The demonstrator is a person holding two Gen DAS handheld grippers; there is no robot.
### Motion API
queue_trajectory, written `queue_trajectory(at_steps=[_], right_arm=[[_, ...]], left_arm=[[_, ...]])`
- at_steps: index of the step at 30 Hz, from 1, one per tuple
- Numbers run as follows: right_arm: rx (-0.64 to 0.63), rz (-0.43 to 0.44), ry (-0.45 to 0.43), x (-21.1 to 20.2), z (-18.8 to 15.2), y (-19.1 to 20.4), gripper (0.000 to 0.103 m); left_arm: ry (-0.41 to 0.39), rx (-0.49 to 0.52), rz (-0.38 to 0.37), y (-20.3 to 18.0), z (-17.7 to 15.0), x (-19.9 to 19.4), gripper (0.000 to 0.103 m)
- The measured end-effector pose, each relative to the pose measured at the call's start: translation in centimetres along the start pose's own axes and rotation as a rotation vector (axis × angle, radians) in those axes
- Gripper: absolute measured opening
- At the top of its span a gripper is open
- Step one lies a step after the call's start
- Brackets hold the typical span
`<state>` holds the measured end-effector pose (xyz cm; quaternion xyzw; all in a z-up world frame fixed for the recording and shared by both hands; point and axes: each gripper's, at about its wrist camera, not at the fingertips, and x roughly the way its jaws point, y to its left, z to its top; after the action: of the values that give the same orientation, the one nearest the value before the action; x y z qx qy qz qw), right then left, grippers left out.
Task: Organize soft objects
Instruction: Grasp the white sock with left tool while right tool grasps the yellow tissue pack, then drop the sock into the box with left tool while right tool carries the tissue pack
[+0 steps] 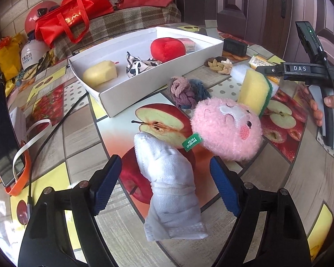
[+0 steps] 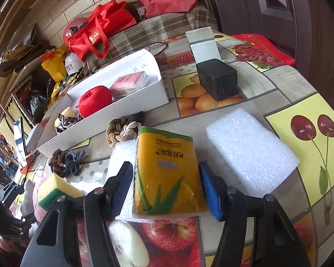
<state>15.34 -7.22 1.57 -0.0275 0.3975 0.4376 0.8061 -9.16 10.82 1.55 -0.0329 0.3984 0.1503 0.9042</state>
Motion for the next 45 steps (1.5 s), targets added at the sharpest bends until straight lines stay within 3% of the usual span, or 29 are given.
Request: queue_trajectory(at_steps=[5,9,12,16,20,23,27,32,38,41,45], right_arm=[[0.001,0.004,0.001,-0.1,0.0,0.2,0.061],[-0.006,0.024,-0.005,-0.2,0.0,0.2,0.049],[0.004,0.023,-0.043,-0.9,0.0,0.0,0.047],[0.013,0.016,-0.159,-3.3,-0.7,-0.2,0.047],[-0.050,-0.037,-0.294,-6.2,-1.7,1.4,0.047],[-0.096,-0.066,-0.348,-7.4,-2.4,3.1,0.047],[-0.142,-0.043,-0.379,-8.3,-3.5,5.4,0.047],[-0.227,-0.037,-0.424,-8.6,-4.7,8.7,0.047],[-0.239,-0.055,-0.403,-6.3,-3.9,10.6,0.047],[-0.181,-0.057,-0.378,-4.7,-3.2,10.0,0.047],[-0.098,-0.065,-0.347,-3.3,-2.1,8.9,0.047]], left_arm=[[0.016,-0.016,-0.018,0.3,0.0,0.3,0.079],[0.010,-0.021,-0.036,0.5,0.0,0.2,0.042],[-0.015,-0.025,-0.030,0.4,0.0,-0.3,0.042],[-0.079,-0.016,0.000,0.2,-0.2,-1.5,0.042],[-0.159,-0.006,0.050,-0.3,-0.4,-3.1,0.042],[-0.203,-0.052,0.029,-0.3,-0.7,-4.1,0.042],[-0.269,-0.080,0.029,-1.3,-1.1,-5.6,0.042],[-0.290,-0.177,0.000,-1.6,-0.4,-5.4,0.042],[-0.352,-0.178,0.120,-2.8,0.7,-5.1,0.042],[-0.390,-0.162,0.178,-3.3,1.5,-4.8,0.042],[-0.391,-0.165,0.201,-3.0,2.8,-3.5,0.042]])
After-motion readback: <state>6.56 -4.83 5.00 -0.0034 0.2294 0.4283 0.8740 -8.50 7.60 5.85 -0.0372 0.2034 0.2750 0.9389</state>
